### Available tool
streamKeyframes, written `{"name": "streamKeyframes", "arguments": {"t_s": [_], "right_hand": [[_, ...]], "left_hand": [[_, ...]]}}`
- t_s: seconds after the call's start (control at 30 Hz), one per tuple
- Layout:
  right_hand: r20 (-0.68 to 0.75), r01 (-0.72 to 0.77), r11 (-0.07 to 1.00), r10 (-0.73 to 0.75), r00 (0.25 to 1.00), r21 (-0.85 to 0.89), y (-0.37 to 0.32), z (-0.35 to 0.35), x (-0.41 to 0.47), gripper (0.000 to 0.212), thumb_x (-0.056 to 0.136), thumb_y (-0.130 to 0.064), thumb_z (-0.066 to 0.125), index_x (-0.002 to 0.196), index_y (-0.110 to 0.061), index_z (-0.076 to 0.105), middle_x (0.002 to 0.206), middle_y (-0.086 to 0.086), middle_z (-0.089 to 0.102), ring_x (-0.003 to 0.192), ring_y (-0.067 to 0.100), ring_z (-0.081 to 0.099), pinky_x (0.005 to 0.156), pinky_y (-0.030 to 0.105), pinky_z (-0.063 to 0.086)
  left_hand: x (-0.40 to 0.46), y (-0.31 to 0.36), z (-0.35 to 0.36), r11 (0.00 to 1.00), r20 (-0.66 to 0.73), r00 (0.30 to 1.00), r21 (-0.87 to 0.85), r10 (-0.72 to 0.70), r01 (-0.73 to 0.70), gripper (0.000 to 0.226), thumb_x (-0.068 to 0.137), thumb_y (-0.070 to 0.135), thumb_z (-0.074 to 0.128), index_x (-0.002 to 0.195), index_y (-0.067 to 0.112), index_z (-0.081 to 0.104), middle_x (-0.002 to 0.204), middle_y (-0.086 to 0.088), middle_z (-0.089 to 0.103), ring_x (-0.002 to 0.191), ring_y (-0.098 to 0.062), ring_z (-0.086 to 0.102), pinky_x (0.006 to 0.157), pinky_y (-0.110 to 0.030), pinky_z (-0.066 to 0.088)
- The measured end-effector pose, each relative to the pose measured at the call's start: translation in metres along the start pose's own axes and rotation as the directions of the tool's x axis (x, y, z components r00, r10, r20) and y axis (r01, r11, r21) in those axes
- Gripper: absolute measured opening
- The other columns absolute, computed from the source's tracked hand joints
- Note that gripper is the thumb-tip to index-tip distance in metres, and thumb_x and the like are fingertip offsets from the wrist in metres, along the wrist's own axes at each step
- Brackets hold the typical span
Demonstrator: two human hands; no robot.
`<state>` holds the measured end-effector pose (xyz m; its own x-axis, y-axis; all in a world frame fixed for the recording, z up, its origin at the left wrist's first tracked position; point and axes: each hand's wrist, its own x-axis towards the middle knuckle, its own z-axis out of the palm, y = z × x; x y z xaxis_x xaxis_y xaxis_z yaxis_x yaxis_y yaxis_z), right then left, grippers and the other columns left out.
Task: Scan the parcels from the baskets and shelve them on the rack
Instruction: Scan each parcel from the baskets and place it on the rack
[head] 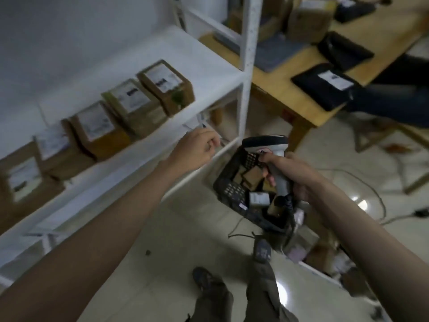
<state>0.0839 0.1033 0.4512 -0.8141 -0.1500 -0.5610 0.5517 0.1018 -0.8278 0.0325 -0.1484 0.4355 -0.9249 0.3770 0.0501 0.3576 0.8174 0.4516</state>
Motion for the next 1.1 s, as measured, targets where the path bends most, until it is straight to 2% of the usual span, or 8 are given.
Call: {"name": "streamKeyframes", "arguments": {"t_s": [0.2,0.37,0.47,0.67,0.83,1.0,1.1], "right_hand": [[-0.175,-0.094,0.987,0.116,0.978,0.132,0.061,-0.083,0.026,0.013,0.099,-0.019,0.06,0.094,-0.007,0.062,0.07,0.011,0.061,0.047,0.016,0.048,0.047,0.025,0.043],[-0.218,-0.158,0.965,0.204,0.954,0.211,0.101,-0.132,0.046,0.011,0.099,-0.017,0.06,0.091,-0.009,0.061,0.067,0.009,0.061,0.047,0.015,0.047,0.046,0.025,0.042],[-0.201,-0.19,0.936,0.255,0.946,0.295,0.126,-0.157,0.058,0.014,0.099,-0.017,0.06,0.086,-0.011,0.061,0.065,0.007,0.06,0.047,0.013,0.049,0.044,0.022,0.043],[-0.231,-0.248,0.897,0.345,0.91,0.365,0.184,-0.192,0.09,0.021,0.098,-0.017,0.06,0.078,-0.011,0.062,0.061,0.004,0.062,0.046,0.012,0.051,0.044,0.022,0.045],[-0.227,-0.281,0.842,0.418,0.879,0.461,0.239,-0.203,0.129,0.009,0.097,-0.019,0.064,0.091,-0.012,0.062,0.065,0.007,0.059,0.05,0.014,0.052,0.048,0.026,0.045],[-0.225,-0.304,0.806,0.464,0.857,0.508,0.303,-0.193,0.18,0.015,0.097,-0.017,0.063,0.084,-0.01,0.061,0.065,0.008,0.06,0.048,0.013,0.051,0.049,0.025,0.045],[-0.22,-0.307,0.789,0.48,0.849,0.533,0.342,-0.185,0.212,0.013,0.097,-0.017,0.062,0.089,-0.007,0.061,0.065,0.009,0.061,0.05,0.015,0.051,0.049,0.026,0.044]], "left_hand": [[0.042,0.031,0.106,0.985,0.287,0.95,-0.078,-0.126,0.154,0.013,0.091,0.011,0.064,0.098,0.019,0.07,0.1,0.002,0.069,0.094,-0.016,0.065,0.085,-0.037,0.054],[0.067,0.055,0.178,0.967,0.456,0.872,-0.083,-0.177,0.24,0.011,0.092,0.011,0.067,0.103,0.013,0.071,0.103,-0.006,0.071,0.097,-0.02,0.066,0.087,-0.034,0.055],[0.083,0.06,0.216,0.96,0.515,0.832,-0.057,-0.206,0.273,0.01,0.092,0.014,0.067,0.1,0.018,0.07,0.107,-0.003,0.071,0.102,-0.019,0.066,0.093,-0.04,0.055],[0.103,0.057,0.293,0.946,0.573,0.771,0.022,-0.277,0.324,0.013,0.09,0.019,0.069,0.103,0.02,0.069,0.107,-0.002,0.069,0.1,-0.02,0.065,0.09,-0.044,0.055],[0.11,0.039,0.362,0.924,0.626,0.703,0.079,-0.338,0.374,0.01,0.089,0.021,0.068,0.096,0.025,0.064,0.106,-0.001,0.066,0.101,-0.021,0.063,0.09,-0.042,0.054],[0.126,-0.007,0.441,0.898,0.632,0.665,0.116,-0.397,0.425,0.02,0.089,0.024,0.069,0.108,0.02,0.064,0.117,-0.008,0.062,0.105,-0.024,0.061,0.092,-0.041,0.052],[0.137,-0.039,0.489,0.879,0.623,0.653,0.123,-0.43,0.461,0.028,0.09,0.027,0.071,0.115,0.019,0.061,0.121,-0.007,0.06,0.107,-0.023,0.06,0.094,-0.04,0.051]]}}
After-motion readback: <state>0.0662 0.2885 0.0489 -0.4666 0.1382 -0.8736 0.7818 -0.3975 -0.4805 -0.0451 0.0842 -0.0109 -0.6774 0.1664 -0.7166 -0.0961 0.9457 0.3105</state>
